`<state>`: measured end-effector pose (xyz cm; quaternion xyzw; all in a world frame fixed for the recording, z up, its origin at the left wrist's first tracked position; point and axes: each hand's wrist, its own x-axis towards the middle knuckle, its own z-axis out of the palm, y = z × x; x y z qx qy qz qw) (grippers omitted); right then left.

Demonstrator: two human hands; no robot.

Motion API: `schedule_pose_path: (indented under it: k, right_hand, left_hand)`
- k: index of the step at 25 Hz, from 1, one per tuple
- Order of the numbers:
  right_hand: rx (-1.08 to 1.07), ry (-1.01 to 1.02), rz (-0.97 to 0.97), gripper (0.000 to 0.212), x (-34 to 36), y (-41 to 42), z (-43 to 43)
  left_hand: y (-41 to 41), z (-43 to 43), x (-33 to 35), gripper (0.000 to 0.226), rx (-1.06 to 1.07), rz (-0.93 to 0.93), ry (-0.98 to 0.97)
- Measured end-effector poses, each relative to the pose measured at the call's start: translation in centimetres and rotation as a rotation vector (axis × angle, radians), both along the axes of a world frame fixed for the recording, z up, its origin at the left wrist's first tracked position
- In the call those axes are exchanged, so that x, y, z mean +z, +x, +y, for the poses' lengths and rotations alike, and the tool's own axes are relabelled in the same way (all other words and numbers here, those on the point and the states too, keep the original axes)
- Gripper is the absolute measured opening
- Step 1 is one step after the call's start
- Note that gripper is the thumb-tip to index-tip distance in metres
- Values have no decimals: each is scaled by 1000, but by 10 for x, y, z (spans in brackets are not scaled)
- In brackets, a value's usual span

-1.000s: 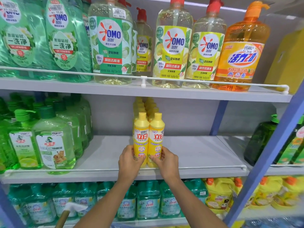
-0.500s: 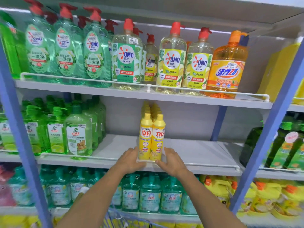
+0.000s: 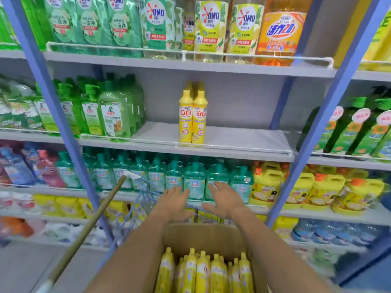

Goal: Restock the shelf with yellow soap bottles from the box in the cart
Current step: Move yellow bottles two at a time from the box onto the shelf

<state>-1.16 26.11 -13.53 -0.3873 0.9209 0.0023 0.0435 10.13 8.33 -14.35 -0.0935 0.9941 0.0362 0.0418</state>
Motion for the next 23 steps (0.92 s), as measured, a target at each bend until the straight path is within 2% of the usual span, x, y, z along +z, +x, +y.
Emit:
schedule_pose_path:
  k: [6, 11, 16, 23]
  right_hand:
    - [-63, 38, -221, 85, -108, 51, 50]
    - [-136, 152, -390, 78, -184, 65, 76]
    - [-226, 269, -497, 84, -239, 46, 77]
    - [-331, 276, -569, 79, -321, 11, 62]
  left_hand:
    - [57, 40, -102, 86, 21, -202, 90]
    - [72, 50, -180, 78, 20, -364, 194]
    - [51, 38, -246, 78, 14, -520, 278]
    - [-11, 17, -328, 73, 96, -544, 408]
